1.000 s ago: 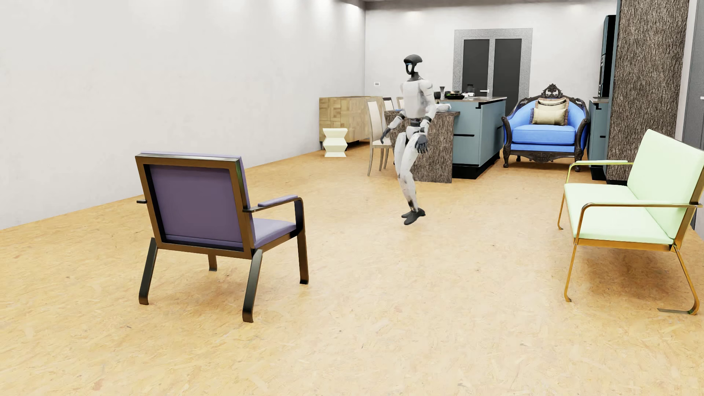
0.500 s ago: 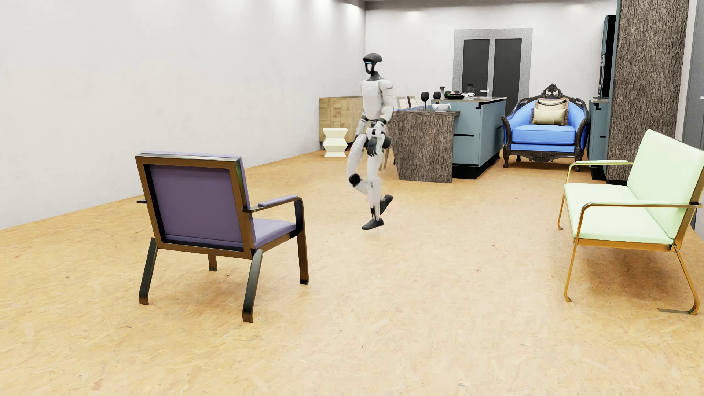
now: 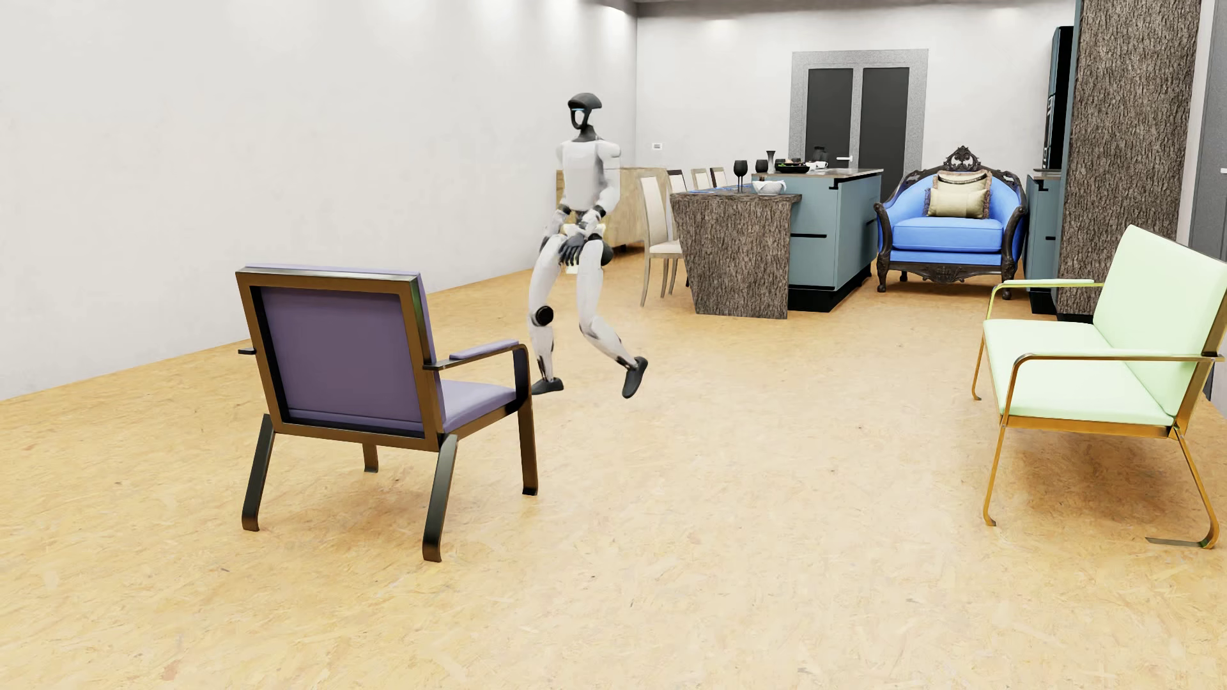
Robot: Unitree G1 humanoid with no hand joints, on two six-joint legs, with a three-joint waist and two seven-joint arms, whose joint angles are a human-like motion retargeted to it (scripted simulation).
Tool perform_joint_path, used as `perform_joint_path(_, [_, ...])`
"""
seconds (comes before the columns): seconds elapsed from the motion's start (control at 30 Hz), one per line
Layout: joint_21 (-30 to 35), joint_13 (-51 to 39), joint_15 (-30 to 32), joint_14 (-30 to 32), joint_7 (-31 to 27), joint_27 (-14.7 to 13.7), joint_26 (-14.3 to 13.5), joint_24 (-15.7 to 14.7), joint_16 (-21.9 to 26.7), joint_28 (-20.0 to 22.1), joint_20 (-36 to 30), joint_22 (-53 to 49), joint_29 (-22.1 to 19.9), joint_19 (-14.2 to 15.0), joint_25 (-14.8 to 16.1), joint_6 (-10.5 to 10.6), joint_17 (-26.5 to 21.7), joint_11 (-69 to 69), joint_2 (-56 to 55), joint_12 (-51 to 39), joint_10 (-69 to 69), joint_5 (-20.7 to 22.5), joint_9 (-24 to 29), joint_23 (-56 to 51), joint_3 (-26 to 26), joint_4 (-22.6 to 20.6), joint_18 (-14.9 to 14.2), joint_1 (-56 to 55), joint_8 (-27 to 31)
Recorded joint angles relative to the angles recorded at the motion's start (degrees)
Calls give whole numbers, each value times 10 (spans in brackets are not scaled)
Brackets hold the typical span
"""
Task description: Walk to the dark chair
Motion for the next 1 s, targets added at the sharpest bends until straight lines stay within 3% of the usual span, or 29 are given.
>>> perform_joint_path(0.07, [-2, -25, -13, -37, 38, -12, 39, -24, -12, 24, 53, 59, -7, -3, 24, 8, -23, -11, 27, 46, -6, 15, -1, -41, 9, 21, -4, -33, 4])
perform_joint_path(0.13, [-5, -55, -27, -67, 92, -26, 57, -42, -4, -10, 84, 107, -11, -4, 49, 13, -47, -24, 52, 93, -118, 29, -3, -76, 13, 45, -12, -33, 11])
perform_joint_path(0.17, [-12, -64, -34, -73, 124, -35, 58, -32, 6, -46, 80, 131, -10, -3, 58, 15, -56, -32, 65, 114, -214, 33, -6, -96, 14, 51, -17, -16, 14])
perform_joint_path(0.27, [-33, -77, -41, -58, 187, -44, 8, 66, 33, -172, 14, 176, -31, -2, 86, 18, -68, -67, 106, 150, -393, 37, -13, -145, 13, 40, -24, 55, 20])
perform_joint_path(0.33, [-50, -70, -36, -48, 187, -39, -18, 104, 34, -204, 18, 170, -72, 1, 101, 16, -56, -100, 137, 154, -436, 30, -18, -143, 14, 25, -32, 86, 12])
perform_joint_path(0.4, [-57, -56, -30, -40, 184, -28, -13, 96, 18, -179, 69, 136, -96, 4, 105, 12, -35, -134, 164, 152, -471, 20, -25, -112, 16, 7, -33, 108, 0])
perform_joint_path(0.47, [-48, -43, -31, -33, 177, -17, -7, 66, -5, -118, 125, 95, -72, 7, 92, 8, -25, -154, 182, 142, -501, 10, -30, -58, 19, -9, -33, 125, -12])
perform_joint_path(0.57, [-1, -36, -42, -31, 160, 9, -14, 32, -29, -55, 157, 41, 15, 10, 20, 2, -29, -150, 190, 110, -507, -2, -31, 43, 22, -22, -34, 127, -30])
perform_joint_path(0.63, [15, -27, -47, -35, 144, 13, -36, 25, -28, -52, 143, 6, 56, 10, -25, 0, -27, -145, 190, 91, -495, -7, -27, 78, 21, -26, -35, 114, -45])
perform_joint_path(0.67, [9, -21, -49, -35, 137, 11, -49, 22, -24, -56, 133, -14, 58, 10, -32, -1, -23, -146, 190, 85, -491, -9, -25, 81, 20, -28, -35, 107, -53])
perform_joint_path(0.73, [-12, -10, -50, -35, 126, 1, -68, 12, -17, -60, 118, -47, 40, 9, -27, -2, -12, -151, 186, 83, -486, -11, -21, 74, 18, -31, -35, 93, -64])
perform_joint_path(0.8, [-27, -10, -50, -35, 122, -5, -68, 6, -12, -62, 112, -63, 20, 8, -15, -2, -6, -152, 176, 89, -480, -11, -17, 63, 15, -30, -35, 78, -67])
perform_joint_path(0.93, [-22, -41, -49, -34, 115, -8, -37, 24, -7, -47, 106, -22, -8, 5, -11, 1, -11, -145, 149, 100, -466, -8, -8, 47, 13, -26, -33, 46, -71])
perform_joint_path(1.0, [-10, -66, -52, -36, 107, -6, -15, 39, -9, 5, 111, 14, -20, 7, -13, 2, -17, -134, 134, 106, -456, -13, -3, 50, 14, -29, -28, 26, -79])
